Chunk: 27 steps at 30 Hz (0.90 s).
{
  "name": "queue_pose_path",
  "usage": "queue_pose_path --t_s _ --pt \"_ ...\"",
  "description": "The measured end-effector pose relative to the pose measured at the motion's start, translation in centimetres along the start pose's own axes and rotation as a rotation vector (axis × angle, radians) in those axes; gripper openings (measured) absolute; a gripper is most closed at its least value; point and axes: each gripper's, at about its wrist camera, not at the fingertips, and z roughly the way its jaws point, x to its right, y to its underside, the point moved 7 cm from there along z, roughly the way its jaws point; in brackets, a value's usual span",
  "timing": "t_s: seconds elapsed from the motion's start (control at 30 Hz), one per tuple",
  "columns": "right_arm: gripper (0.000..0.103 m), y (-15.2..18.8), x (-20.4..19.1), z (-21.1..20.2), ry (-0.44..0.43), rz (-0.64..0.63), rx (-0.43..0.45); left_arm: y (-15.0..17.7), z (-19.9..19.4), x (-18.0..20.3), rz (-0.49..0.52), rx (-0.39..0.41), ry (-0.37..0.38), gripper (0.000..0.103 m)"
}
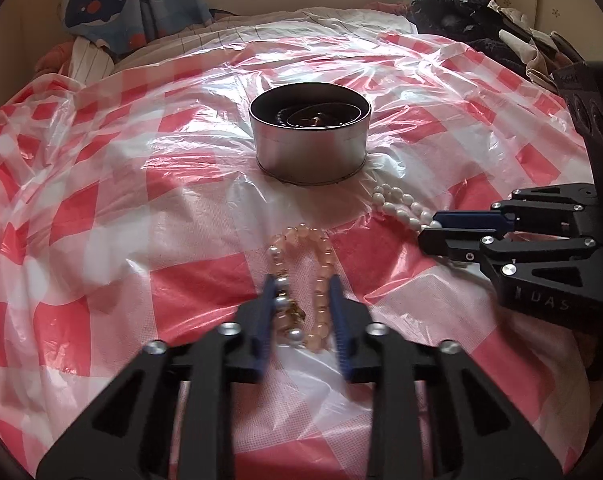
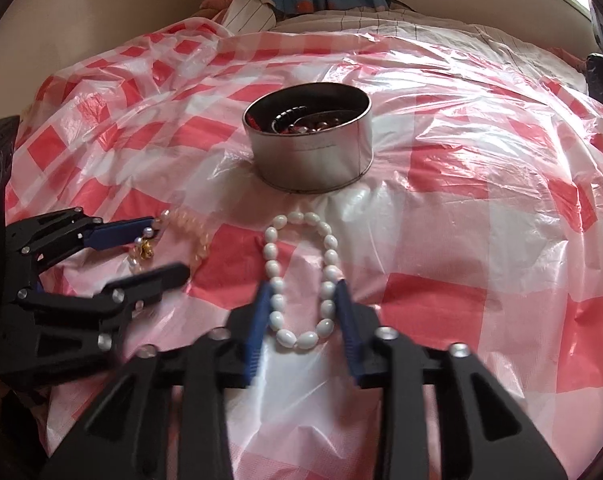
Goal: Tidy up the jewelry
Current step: 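Grasp the white pearl bracelet with right tool while left tool grasps the peach bead bracelet, then lower the peach bracelet into the tin with left tool while right tool drops the pearl bracelet in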
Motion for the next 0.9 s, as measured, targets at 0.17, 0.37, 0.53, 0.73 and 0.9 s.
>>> queue_pose_path --t_s 0.17,0.37,0.53,0.73,0.9 --pt "0.008 -0.5 0.5 -1.4 -0.068 0.062 0.049 -1.0 -2.1 -0.6 -0.065 0.066 0.065 0.007" --pt "0.008 -1.5 0.9 -3.4 -0.116 0.111 0.129 -2.5 -4.8 -1.1 -0.114 0.144 0.107 0.007" --pt "0.008 -2.9 0.5 -5.4 -0.162 0.116 0.217 -4.0 -6.1 -1.1 -0.12 0.17 0.108 0.007" --pt "0.008 -5.0 1.2 -7.3 -0.204 0.158 0.285 -7.4 -5.4 -0.9 -0.142 0.199 0.149 0.007" --pt "0.008 -7.0 1.9 -8.4 -0.203 0.168 0.336 -11.4 -2.5 -0.2 -0.202 0.232 0.235 0.007"
